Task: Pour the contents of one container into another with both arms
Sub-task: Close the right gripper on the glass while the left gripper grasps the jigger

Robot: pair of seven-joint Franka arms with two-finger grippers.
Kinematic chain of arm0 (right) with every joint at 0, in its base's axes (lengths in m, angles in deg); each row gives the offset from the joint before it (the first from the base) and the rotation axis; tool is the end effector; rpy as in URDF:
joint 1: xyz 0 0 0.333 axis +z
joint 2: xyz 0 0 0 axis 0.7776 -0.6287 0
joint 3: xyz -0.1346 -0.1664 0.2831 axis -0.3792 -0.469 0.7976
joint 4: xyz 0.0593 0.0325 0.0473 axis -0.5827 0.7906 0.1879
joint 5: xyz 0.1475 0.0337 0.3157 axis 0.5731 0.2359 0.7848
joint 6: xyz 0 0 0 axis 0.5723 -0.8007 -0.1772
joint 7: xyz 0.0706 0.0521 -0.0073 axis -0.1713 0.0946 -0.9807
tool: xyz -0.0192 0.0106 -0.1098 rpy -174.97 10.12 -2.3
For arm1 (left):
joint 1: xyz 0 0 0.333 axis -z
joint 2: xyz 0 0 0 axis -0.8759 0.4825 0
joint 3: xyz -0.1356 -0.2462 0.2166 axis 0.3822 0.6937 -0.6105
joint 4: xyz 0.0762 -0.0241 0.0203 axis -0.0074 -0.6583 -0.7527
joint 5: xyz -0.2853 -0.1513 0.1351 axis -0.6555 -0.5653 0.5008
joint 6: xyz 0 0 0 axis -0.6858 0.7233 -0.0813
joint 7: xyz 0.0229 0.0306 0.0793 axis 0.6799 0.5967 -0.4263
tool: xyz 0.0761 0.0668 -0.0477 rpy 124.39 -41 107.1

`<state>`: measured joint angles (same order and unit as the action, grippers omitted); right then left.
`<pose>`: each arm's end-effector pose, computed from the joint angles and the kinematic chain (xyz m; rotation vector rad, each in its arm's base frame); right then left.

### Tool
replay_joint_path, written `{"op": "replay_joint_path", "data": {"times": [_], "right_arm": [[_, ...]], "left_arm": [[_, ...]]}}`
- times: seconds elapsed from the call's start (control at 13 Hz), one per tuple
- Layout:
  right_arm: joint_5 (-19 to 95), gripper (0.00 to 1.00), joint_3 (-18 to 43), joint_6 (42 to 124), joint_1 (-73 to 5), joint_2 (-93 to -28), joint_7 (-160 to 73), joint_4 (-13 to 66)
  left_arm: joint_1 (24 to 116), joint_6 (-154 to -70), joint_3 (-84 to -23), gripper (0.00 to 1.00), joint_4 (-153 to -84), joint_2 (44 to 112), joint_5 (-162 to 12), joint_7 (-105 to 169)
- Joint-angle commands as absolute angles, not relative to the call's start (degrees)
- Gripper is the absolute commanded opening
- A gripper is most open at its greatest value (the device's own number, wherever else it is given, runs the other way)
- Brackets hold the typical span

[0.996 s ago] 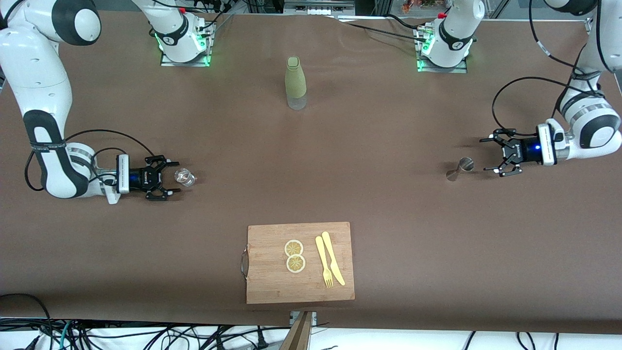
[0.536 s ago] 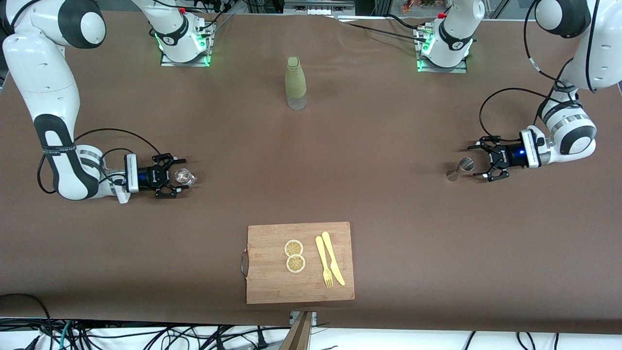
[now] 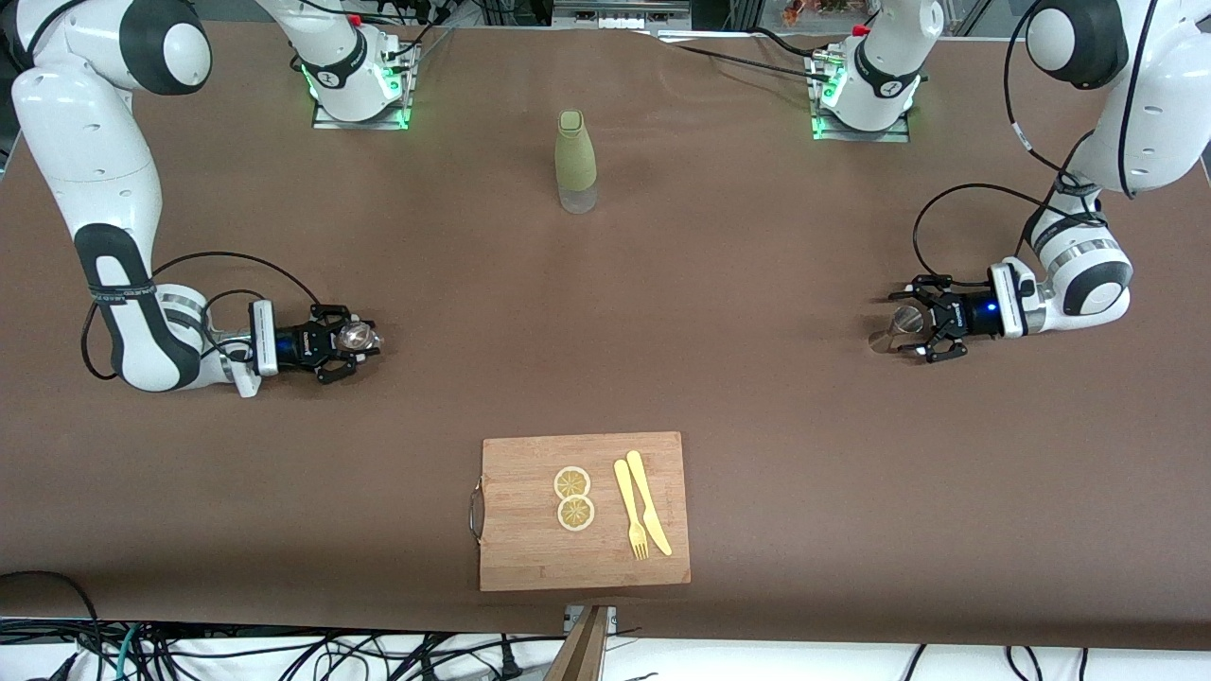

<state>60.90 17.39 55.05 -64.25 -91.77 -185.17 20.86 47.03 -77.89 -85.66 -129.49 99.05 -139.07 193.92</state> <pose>0.5876 -0.0417 0.1231 -1.2425 -1.4296 -0.8565 0.5087 0.1300 0.1420 1.4444 -1.1970 1.1259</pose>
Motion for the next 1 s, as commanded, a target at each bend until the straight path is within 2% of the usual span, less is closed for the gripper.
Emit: {"op": "replay_joint_path", "data": {"times": [0.0, 0.15, 0.38, 0.46, 0.92], "right_arm": [[61.85, 0.26, 17.45, 54.73, -64.23, -92.2, -185.42, 20.33], [62.29, 0.25, 17.45, 54.56, -64.23, -92.2, -185.07, 20.24], [64.22, 0.23, 17.45, 54.38, -64.23, -92.11, -184.72, 20.24], [64.84, 0.18, 17.45, 54.29, -64.23, -92.11, -184.72, 20.24], [67.04, 0.16, 20.34, 53.06, -64.05, -91.59, -177.97, 19.98]], "left_arm": [[47.79, -77.6, -86.02, 1.0, -128.62, 100.63, -140.68, 198.67], [48.14, -77.69, -85.93, 1.0, -128.53, 100.89, -140.77, 198.67], [48.32, -77.69, -85.67, 0.87, -128.27, 100.89, -140.68, 198.67], [48.32, -77.69, -85.58, 0.84, -128.27, 100.89, -140.68, 198.59], [48.14, -77.42, -85.67, 0.89, -128.27, 100.89, -140.42, 198.58]]}}
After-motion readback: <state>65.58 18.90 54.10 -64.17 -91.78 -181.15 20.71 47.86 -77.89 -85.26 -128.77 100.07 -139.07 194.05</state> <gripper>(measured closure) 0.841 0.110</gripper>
